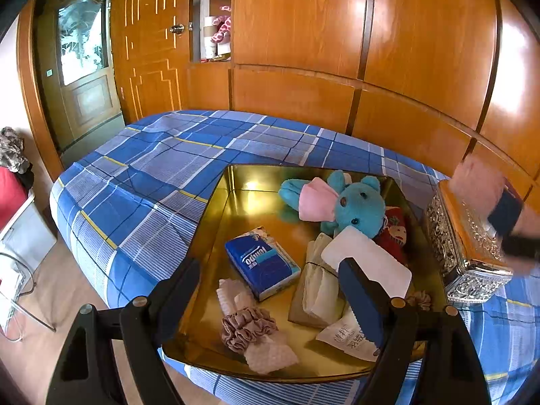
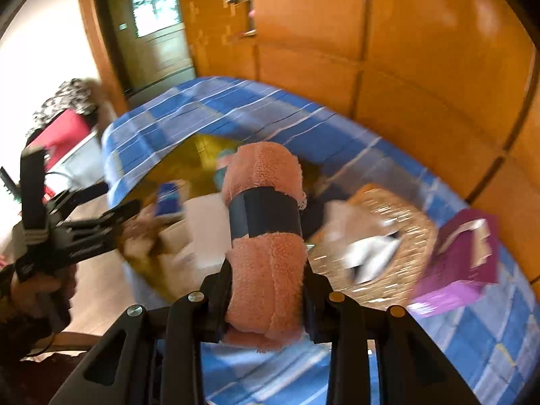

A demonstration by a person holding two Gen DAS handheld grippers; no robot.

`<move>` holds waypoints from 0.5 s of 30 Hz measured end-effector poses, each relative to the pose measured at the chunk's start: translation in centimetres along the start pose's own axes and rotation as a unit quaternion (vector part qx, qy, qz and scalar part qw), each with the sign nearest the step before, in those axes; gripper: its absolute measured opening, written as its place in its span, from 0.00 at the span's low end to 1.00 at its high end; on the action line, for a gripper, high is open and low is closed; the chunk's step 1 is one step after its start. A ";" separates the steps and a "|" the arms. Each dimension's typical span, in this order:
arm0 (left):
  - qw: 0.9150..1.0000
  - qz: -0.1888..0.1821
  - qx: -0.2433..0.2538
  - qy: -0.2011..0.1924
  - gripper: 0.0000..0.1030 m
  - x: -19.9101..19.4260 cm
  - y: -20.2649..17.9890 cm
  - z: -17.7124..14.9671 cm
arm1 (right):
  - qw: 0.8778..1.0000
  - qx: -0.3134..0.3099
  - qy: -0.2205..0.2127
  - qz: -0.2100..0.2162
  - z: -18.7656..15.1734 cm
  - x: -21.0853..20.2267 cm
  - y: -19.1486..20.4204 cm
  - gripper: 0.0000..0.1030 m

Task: Organize soft objects
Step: 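Carry the pink towel roll over the gold tray and release it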

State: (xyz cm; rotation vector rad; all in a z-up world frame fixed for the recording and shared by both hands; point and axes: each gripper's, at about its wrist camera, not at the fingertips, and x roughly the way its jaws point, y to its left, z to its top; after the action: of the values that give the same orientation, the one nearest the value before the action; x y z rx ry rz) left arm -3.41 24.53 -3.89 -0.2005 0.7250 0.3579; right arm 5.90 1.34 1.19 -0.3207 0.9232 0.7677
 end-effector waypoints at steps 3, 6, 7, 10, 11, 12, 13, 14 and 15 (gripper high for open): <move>1.000 0.000 -0.003 -0.001 0.84 -0.1 0.2 0.1 | 1.000 -0.005 0.007 0.018 -0.1 1.6 1.9 0.32; 1.000 0.001 -0.006 -0.003 0.85 -0.2 0.4 0.1 | 1.000 -0.010 0.013 0.017 0.4 3.5 3.3 0.32; 1.000 0.001 -0.007 -0.002 0.85 -0.2 0.4 0.1 | 1.000 -0.007 0.017 0.016 0.5 4.1 3.6 0.32; 1.000 0.002 -0.010 0.000 0.85 0.0 0.6 0.1 | 1.000 0.000 0.026 0.013 1.1 6.1 4.1 0.32; 1.000 0.003 -0.011 0.001 0.85 0.0 0.6 0.1 | 0.999 0.003 0.032 0.015 1.3 6.8 4.4 0.32; 1.000 0.004 -0.011 0.001 0.85 0.1 0.7 0.1 | 0.999 0.005 0.035 0.017 1.4 7.3 4.5 0.32; 1.000 0.005 -0.012 0.001 0.86 0.1 0.7 0.1 | 0.999 0.005 0.039 0.019 1.6 7.9 4.8 0.32; 1.000 0.006 -0.013 0.002 0.87 0.2 0.8 0.1 | 0.999 0.006 0.042 0.019 1.7 8.5 5.0 0.32; 1.000 0.008 -0.014 0.002 0.88 0.2 0.8 0.1 | 0.999 0.009 0.046 0.018 1.9 9.0 5.1 0.32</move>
State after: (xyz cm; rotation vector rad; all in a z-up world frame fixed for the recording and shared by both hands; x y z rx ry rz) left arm -3.55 25.36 -3.98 -0.2219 0.7256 0.3823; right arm 6.65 10.05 -4.71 -0.3268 1.0237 0.7830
